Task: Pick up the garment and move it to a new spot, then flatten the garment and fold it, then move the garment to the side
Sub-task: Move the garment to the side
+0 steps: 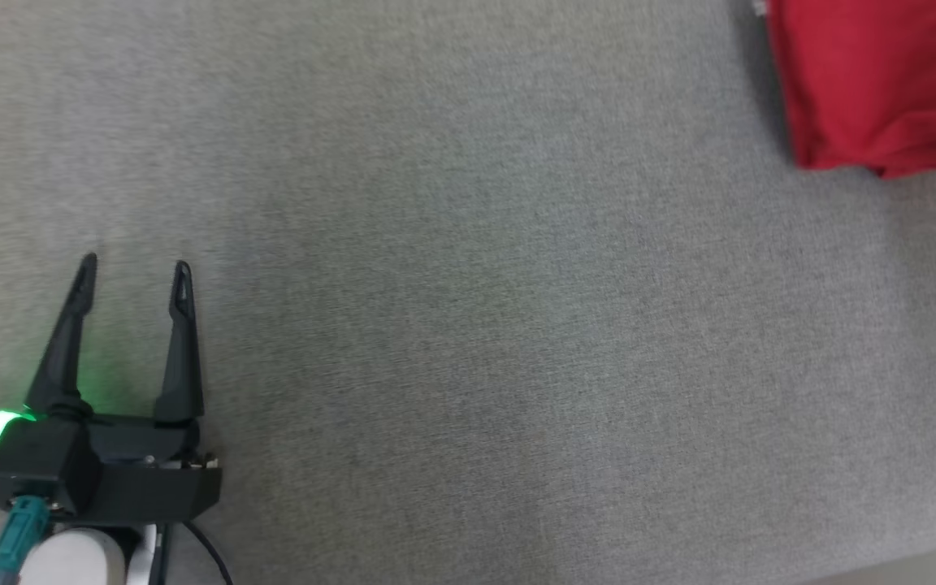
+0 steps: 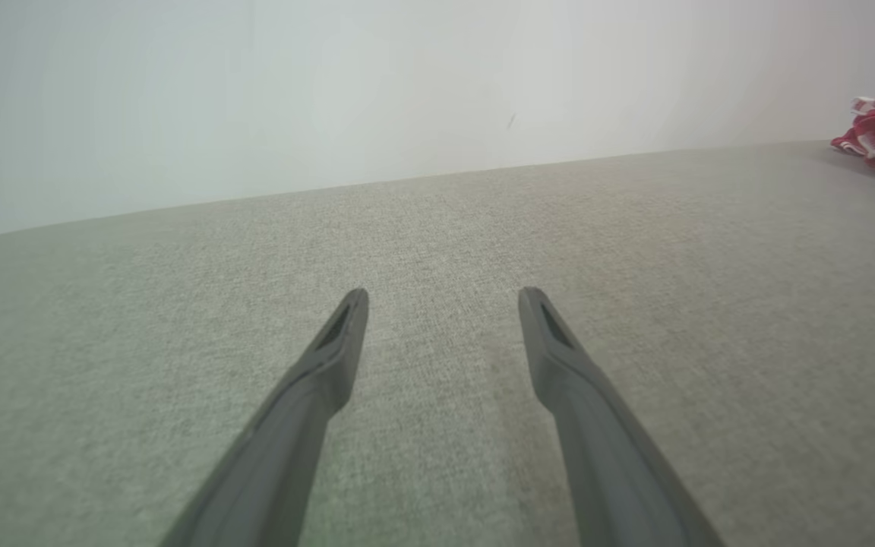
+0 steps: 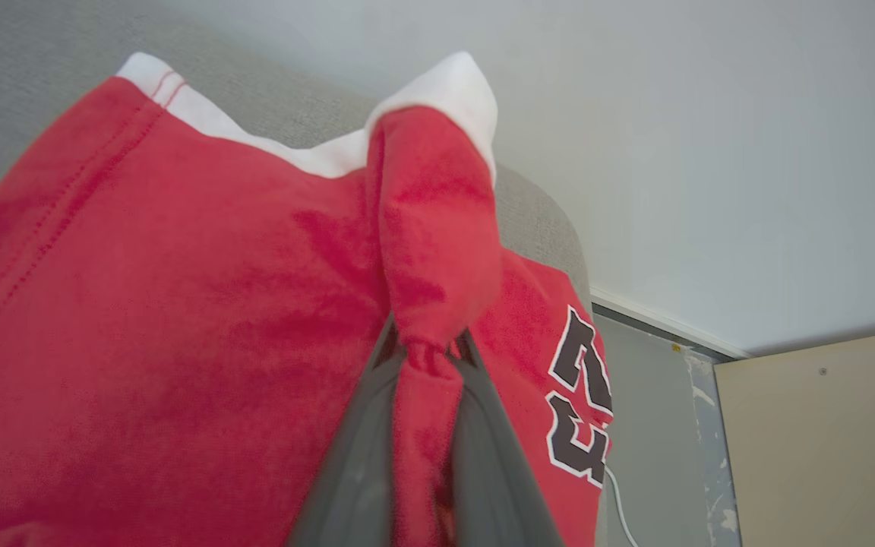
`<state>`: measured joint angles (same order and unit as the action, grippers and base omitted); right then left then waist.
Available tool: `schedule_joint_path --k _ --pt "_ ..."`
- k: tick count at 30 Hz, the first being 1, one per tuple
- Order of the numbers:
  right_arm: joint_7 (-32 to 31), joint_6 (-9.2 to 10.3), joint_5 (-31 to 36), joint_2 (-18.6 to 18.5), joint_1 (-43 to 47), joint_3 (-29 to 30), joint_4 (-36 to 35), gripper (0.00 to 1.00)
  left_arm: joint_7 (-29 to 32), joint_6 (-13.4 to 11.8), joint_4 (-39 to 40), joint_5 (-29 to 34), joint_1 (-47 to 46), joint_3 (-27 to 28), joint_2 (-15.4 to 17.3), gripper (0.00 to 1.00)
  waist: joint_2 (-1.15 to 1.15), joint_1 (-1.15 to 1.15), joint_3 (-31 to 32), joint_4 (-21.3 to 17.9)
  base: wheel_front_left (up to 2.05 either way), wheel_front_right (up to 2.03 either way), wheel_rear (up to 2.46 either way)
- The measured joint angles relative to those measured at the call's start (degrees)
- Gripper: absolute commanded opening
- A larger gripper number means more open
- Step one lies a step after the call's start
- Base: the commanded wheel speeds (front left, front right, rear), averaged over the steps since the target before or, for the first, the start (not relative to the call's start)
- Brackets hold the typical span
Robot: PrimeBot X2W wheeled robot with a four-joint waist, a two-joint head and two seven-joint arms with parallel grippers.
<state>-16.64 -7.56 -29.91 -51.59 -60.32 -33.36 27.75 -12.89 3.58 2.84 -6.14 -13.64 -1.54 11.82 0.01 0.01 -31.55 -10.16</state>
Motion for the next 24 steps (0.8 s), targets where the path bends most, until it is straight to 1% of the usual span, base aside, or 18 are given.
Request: schedule_joint_path --k 4,10,14,15,20,24 --pt "0.3 0.0 1.1 -3.0 -1.1 1.6 0.9 0.0 1.3 0.0 3.9 0.4 -0.3 -0.2 0.9 1.0 0.0 0.0 -2.4 -1.7 0.0 0.0 0.0" --pt "1.6 0.0 3.5 -4.5 -3.2 2.3 2.6 0.0 2.9 -0.1 9.7 1.0 -0.8 -0.8 1.6 1.0 -0.01 0.0 -5.9 -3.3 0.0 0.0 0.0" --pt "2.7 0.0 6.6 -5.7 -5.0 2.3 3.9 0.0 3.7 -0.5 13.1 1.3 -0.9 -1.1 1.8 1.0 -0.01 -0.01 -8.0 -3.9 0.0 0.0 0.0" --pt "3.0 0.0 8.6 -6.5 -5.9 2.3 4.6 0.0 3.9 -0.5 14.4 1.6 -1.0 -1.4 1.9 1.0 -0.01 -0.01 -9.0 -4.1 0.0 0.0 0.0" --pt "4.0 0.0 11.6 -7.3 -7.4 3.0 5.7 0.0 4.5 -0.6 17.1 1.7 -1.1 -1.6 2.4 1.0 -0.01 -0.01 -10.9 -4.6 0.0 0.0 0.0" --pt "5.2 0.0 13.8 -7.1 -8.2 3.8 6.3 0.0 4.9 -0.8 18.0 2.1 -1.5 -1.7 2.6 1.0 -0.01 -0.01 -11.6 -4.9 0.0 0.0 0.0"
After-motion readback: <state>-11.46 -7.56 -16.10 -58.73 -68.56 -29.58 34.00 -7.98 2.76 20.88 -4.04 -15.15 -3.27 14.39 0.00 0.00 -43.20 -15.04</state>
